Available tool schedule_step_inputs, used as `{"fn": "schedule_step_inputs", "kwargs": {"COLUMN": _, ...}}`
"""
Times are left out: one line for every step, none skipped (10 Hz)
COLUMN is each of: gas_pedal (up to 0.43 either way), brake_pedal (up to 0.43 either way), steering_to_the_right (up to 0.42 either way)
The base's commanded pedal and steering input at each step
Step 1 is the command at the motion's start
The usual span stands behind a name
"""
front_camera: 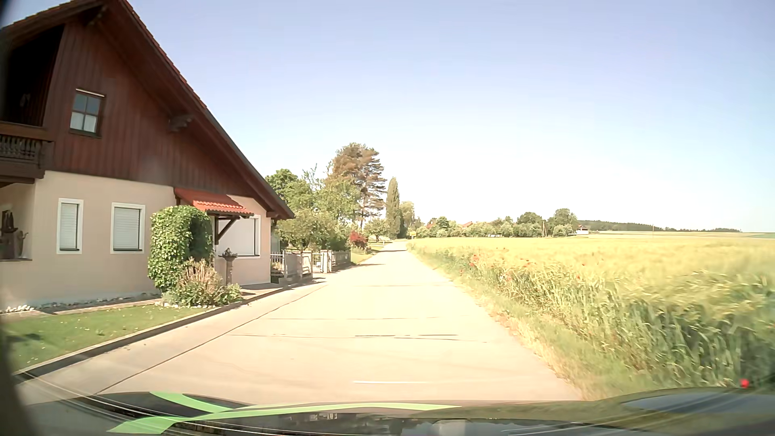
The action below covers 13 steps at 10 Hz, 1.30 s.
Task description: Follow the waypoints while adhering to traffic rules and regulations
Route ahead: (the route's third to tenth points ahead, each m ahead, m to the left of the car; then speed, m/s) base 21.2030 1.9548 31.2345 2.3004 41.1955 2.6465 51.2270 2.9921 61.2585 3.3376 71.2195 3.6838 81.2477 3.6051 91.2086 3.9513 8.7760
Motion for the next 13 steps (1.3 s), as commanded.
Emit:
{"fn": "schedule_step_inputs", "kwargs": {"gas_pedal": 0.138, "brake_pedal": 0.0, "steering_to_the_right": -0.007}}
{"fn": "schedule_step_inputs", "kwargs": {"gas_pedal": 0.138, "brake_pedal": 0.0, "steering_to_the_right": -0.004}}
{"fn": "schedule_step_inputs", "kwargs": {"gas_pedal": 0.138, "brake_pedal": 0.0, "steering_to_the_right": -0.002}}
{"fn": "schedule_step_inputs", "kwargs": {"gas_pedal": 0.138, "brake_pedal": 0.0, "steering_to_the_right": -0.002}}
{"fn": "schedule_step_inputs", "kwargs": {"gas_pedal": 0.138, "brake_pedal": 0.0, "steering_to_the_right": -0.002}}
{"fn": "schedule_step_inputs", "kwargs": {"gas_pedal": 0.138, "brake_pedal": 0.0, "steering_to_the_right": -0.002}}
{"fn": "schedule_step_inputs", "kwargs": {"gas_pedal": 0.138, "brake_pedal": 0.0, "steering_to_the_right": -0.002}}
{"fn": "schedule_step_inputs", "kwargs": {"gas_pedal": 0.138, "brake_pedal": 0.0, "steering_to_the_right": -0.002}}
{"fn": "schedule_step_inputs", "kwargs": {"gas_pedal": 0.15, "brake_pedal": 0.0, "steering_to_the_right": -0.003}}
{"fn": "schedule_step_inputs", "kwargs": {"gas_pedal": 0.15, "brake_pedal": 0.0, "steering_to_the_right": -0.003}}
{"fn": "schedule_step_inputs", "kwargs": {"gas_pedal": 0.15, "brake_pedal": 0.0, "steering_to_the_right": -0.007}}
{"fn": "schedule_step_inputs", "kwargs": {"gas_pedal": 0.15, "brake_pedal": 0.0, "steering_to_the_right": -0.013}}
{"fn": "schedule_step_inputs", "kwargs": {"gas_pedal": 0.15, "brake_pedal": 0.0, "steering_to_the_right": -0.017}}
